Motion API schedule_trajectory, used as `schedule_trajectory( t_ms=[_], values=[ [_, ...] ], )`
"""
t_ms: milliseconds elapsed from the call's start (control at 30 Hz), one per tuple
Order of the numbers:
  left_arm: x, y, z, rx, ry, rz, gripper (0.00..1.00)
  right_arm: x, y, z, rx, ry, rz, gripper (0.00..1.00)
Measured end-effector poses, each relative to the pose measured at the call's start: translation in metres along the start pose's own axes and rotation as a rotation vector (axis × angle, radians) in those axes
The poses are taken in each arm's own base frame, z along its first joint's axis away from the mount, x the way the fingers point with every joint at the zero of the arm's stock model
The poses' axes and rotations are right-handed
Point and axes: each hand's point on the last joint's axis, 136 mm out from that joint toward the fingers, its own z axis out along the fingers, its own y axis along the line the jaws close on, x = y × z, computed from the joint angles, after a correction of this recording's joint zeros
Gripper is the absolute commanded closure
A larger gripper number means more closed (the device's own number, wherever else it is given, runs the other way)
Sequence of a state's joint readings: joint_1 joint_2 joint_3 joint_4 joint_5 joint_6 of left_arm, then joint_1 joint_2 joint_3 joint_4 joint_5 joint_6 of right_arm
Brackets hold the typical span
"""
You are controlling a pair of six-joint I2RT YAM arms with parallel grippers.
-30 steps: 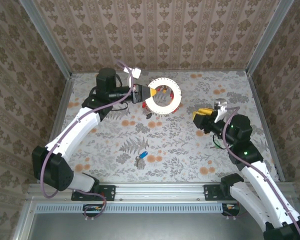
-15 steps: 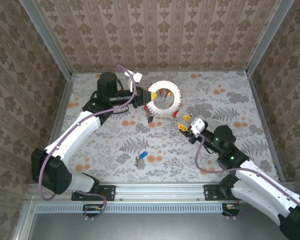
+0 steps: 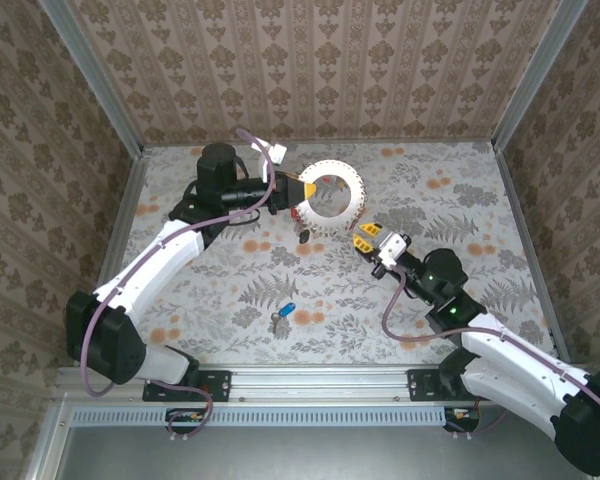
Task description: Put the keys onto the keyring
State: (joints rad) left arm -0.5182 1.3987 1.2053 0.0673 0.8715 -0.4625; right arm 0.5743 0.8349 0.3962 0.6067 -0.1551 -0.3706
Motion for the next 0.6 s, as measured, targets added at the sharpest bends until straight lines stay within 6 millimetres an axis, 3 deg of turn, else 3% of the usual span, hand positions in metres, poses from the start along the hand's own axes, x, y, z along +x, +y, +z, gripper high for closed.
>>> schedule_trajectory(
  t_ms=[233, 600],
  values=[
    [0.0, 0.0, 0.0, 0.002, 0.0, 0.001, 1.0, 0.009, 0.003, 0.009, -0.013, 0.016, 0.012, 0.75],
    [0.0, -0.001, 0.0, 0.006, 0.002, 0.0, 1.0, 0.008, 0.002, 0.015, -0.014, 0.019, 0.038, 0.77]
  ],
)
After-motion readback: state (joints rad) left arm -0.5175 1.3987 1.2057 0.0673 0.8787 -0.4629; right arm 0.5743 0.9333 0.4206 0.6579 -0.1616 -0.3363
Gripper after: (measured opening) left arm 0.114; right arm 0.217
